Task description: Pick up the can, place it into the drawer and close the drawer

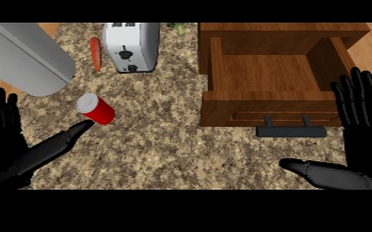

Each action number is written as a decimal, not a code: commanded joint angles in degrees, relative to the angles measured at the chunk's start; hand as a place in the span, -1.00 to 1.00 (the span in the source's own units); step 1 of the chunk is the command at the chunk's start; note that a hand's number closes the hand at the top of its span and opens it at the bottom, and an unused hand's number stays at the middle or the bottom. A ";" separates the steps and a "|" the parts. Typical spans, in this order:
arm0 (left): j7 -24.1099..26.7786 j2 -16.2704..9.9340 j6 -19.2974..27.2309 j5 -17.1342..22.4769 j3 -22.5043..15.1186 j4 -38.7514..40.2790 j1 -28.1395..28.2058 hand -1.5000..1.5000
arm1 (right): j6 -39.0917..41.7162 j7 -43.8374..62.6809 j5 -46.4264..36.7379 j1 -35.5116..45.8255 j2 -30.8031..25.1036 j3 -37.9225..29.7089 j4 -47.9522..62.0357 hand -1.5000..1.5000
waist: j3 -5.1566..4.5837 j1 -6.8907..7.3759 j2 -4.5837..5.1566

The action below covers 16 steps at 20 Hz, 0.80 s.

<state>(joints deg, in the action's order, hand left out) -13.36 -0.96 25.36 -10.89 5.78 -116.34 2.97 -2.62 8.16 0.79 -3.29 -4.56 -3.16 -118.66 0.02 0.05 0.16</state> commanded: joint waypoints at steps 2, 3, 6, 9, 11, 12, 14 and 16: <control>-10.29 0.92 9.38 -7.33 -2.78 0.14 -0.65 -1.00 | -1.79 6.28 0.71 2.08 -0.33 -1.85 -0.36 -1.00 | 0.01 -0.14 -0.15; -14.59 0.93 7.65 -8.71 -1.76 -5.54 0.40 -1.00 | -1.72 4.96 -0.22 -0.17 0.79 -0.17 -1.24 -1.00 | 0.02 0.01 -0.24; -15.85 0.92 8.14 -11.39 -2.62 -5.76 -1.26 -1.00 | -1.40 6.16 -0.18 -0.93 0.73 -0.52 -1.95 -1.00 | -0.01 -0.06 -0.22; -20.20 0.62 8.31 -13.63 -3.28 -3.24 -6.74 -1.00 | 0.67 3.05 0.99 -0.69 0.09 -1.76 0.56 -1.00 | 0.00 -0.19 -0.18; -12.09 0.46 7.30 -8.30 -1.00 1.26 -3.82 -1.00 | -1.41 0.62 -1.64 -1.62 2.45 -0.12 1.02 -1.00 | -0.02 -0.13 -0.18; -14.26 -1.77 5.41 -5.06 2.36 -0.43 -4.61 -1.00 | 0.65 -0.65 0.88 -0.10 0.21 -3.59 4.40 -1.00 | -0.02 -0.06 -0.18; -12.58 -1.38 6.28 -5.17 2.15 5.28 -7.74 -1.00 | 1.27 2.83 2.09 -2.81 -0.24 -3.70 -2.27 -1.00 | -0.02 -0.29 -0.18; -11.93 0.89 11.18 -7.64 -4.28 5.14 -4.45 -1.00 | 2.92 -2.42 1.68 -5.69 1.05 -2.47 0.09 -1.00 | -0.02 -0.28 -0.19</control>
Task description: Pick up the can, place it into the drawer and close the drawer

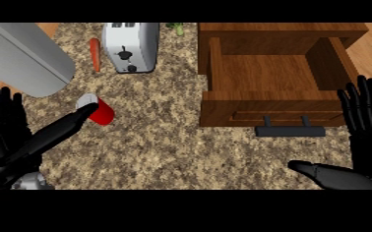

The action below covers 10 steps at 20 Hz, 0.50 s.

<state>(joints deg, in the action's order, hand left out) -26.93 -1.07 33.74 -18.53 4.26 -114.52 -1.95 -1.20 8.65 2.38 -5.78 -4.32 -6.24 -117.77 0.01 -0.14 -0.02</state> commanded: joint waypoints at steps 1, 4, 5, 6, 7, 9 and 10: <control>-0.09 1.02 3.86 -1.77 -2.30 6.17 -3.92 -1.00 | 1.12 -1.01 -0.04 -6.43 1.30 0.88 -3.97 -1.00 | -0.01 -0.34 -0.01; 1.22 1.04 4.37 -0.88 -1.35 8.91 -4.39 -1.00 | -1.06 1.34 -0.51 1.26 1.05 -0.15 -0.56 -1.00 | -0.01 0.03 0.01; 7.38 1.04 1.95 5.04 0.35 9.02 0.96 -1.00 | 1.95 -1.05 1.92 -0.61 -0.69 -2.42 0.47 -1.00 | -0.02 0.08 0.00; 9.69 1.05 5.70 4.84 -1.53 16.40 -3.19 -1.00 | 0.96 0.78 1.33 0.91 -0.78 -2.13 -0.58 -1.00 | -0.04 -0.13 0.06; 9.75 1.06 7.20 4.68 -2.33 17.61 -3.51 -1.00 | 4.00 -4.02 2.71 -6.13 -0.09 -2.00 -1.95 -1.00 | -0.02 -0.40 0.03; 9.42 1.06 9.78 4.24 -4.62 18.55 -2.84 -1.00 | 2.93 -1.19 1.91 -4.12 -0.26 -2.26 -3.24 -1.00 | -0.02 -0.16 0.01; 11.94 1.07 6.18 6.34 -1.26 18.97 -3.32 -1.00 | 3.22 1.34 3.57 -1.90 -2.54 -5.28 -4.35 -1.00 | -0.02 -0.08 0.01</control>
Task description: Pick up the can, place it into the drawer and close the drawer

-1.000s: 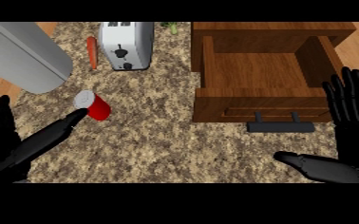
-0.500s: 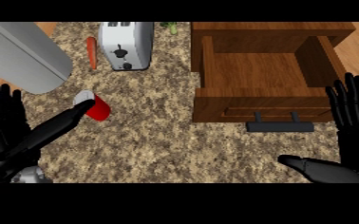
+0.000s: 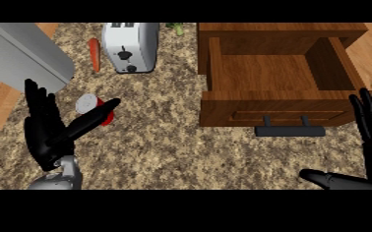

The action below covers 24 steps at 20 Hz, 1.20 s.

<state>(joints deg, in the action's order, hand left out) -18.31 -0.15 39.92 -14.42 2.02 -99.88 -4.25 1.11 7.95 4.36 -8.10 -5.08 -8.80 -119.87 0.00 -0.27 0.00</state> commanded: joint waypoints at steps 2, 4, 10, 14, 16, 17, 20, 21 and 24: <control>8.09 0.15 1.15 5.28 0.09 5.57 2.40 -1.00 | 0.93 3.85 3.19 1.58 -1.76 -3.33 -2.09 -1.00 | -0.02 0.16 -0.02; 8.43 0.15 0.99 5.58 0.11 8.71 0.30 -1.00 | 1.41 2.07 3.33 1.57 -1.59 -4.52 -0.28 -1.00 | 0.00 0.12 -0.01; 20.57 0.15 6.26 14.26 -0.70 16.91 2.26 -1.00 | 1.23 3.76 2.03 -0.10 -0.07 -2.73 -4.71 -1.00 | -0.02 0.10 -0.01; 30.18 0.14 2.19 21.37 4.50 26.09 1.37 -1.00 | 2.14 -0.28 0.02 -2.21 1.43 -2.03 -1.99 -1.00 | -0.05 0.04 0.06; 23.72 0.15 5.64 17.34 1.40 22.32 -0.21 -1.00 | 3.03 7.23 5.03 0.68 -2.48 -6.89 -6.26 -1.00 | 0.00 0.12 -0.03; 30.02 0.15 0.93 21.77 5.15 25.79 1.95 -1.00 | 4.11 2.11 3.94 -5.72 0.80 -4.83 -8.27 -1.00 | -0.02 -0.05 -0.04; 30.79 0.15 2.14 22.52 5.33 28.61 0.18 -1.00 | 2.46 6.38 1.38 -2.83 1.21 -3.31 -9.18 -1.00 | -0.01 0.10 -0.02; 36.19 0.15 -0.03 25.13 6.38 31.08 1.34 -1.00 | 3.38 5.63 3.10 -3.46 0.92 -4.55 -8.91 -1.00 | -0.02 0.06 -0.02; 40.66 0.15 -0.96 27.30 8.35 40.22 -3.11 -1.00 | 5.46 5.70 7.27 -0.45 -3.14 -9.95 -5.33 -1.00 | -0.03 -0.12 0.06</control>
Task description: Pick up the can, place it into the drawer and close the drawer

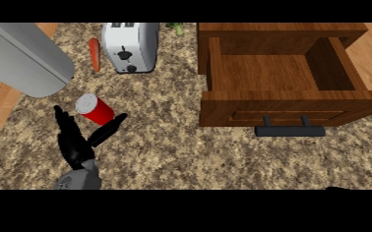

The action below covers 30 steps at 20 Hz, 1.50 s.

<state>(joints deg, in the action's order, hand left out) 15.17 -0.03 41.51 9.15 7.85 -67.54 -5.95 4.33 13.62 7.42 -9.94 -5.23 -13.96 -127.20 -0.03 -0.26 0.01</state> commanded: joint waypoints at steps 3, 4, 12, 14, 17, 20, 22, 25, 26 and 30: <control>4.48 -2.18 -5.68 5.35 5.26 7.66 -2.45 -1.00 | 0.97 -2.78 -0.01 -0.61 1.30 -1.39 1.57 -1.00 | 0.02 0.08 0.00; 9.94 -0.14 -4.65 5.84 7.09 14.79 -6.47 -1.00 | 1.94 -0.79 2.12 2.04 -1.41 -3.51 3.12 -1.00 | 0.00 -0.04 0.05; 15.93 -4.11 -9.38 10.35 11.79 26.12 -10.91 -1.00 | 2.31 1.04 0.38 0.01 0.42 -2.54 -0.29 -1.00 | 0.01 -0.05 0.01; 18.75 -6.04 -11.88 11.14 13.79 31.01 -13.42 -1.00 | 0.85 4.91 1.79 5.79 -2.57 -4.34 0.65 -1.00 | -0.01 -0.09 0.10; 26.67 -5.73 -14.48 12.04 15.71 39.07 -15.14 -1.00 | 1.82 2.24 0.60 3.56 -0.77 -3.02 1.73 -1.00 | -0.03 -0.31 0.16; 25.63 -7.23 -14.56 11.99 15.21 42.60 -19.78 -1.00 | 1.89 -0.46 -1.62 2.28 1.27 -1.30 2.21 -1.00 | -0.02 -0.39 0.16; 23.00 -9.93 -17.60 12.32 15.12 43.31 -20.89 -1.00 | -0.17 5.28 -2.39 5.00 0.36 -0.21 -1.73 -1.00 | -0.05 -0.42 0.21; 23.21 -8.38 -20.19 11.15 12.79 44.22 -21.03 -1.00 | 1.69 4.78 1.56 3.55 -1.26 -4.22 -2.20 -1.00 | -0.03 -0.46 0.15; 23.95 -10.47 -21.72 11.39 14.06 48.27 -23.60 -1.00 | 1.61 5.47 0.74 2.84 -0.79 -3.16 -3.56 -1.00 | -0.06 -0.81 0.28; 26.15 -10.79 -26.18 12.54 14.94 50.52 -24.91 1.00 | 1.36 5.83 2.19 3.20 -0.54 -4.19 -3.77 -1.00 | -0.09 -1.01 0.36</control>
<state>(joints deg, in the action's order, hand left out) 38.68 -9.86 19.40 20.97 21.61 -21.92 -28.30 6.27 17.22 8.45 -7.06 -5.77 -17.72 -128.93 -0.06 -0.86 0.21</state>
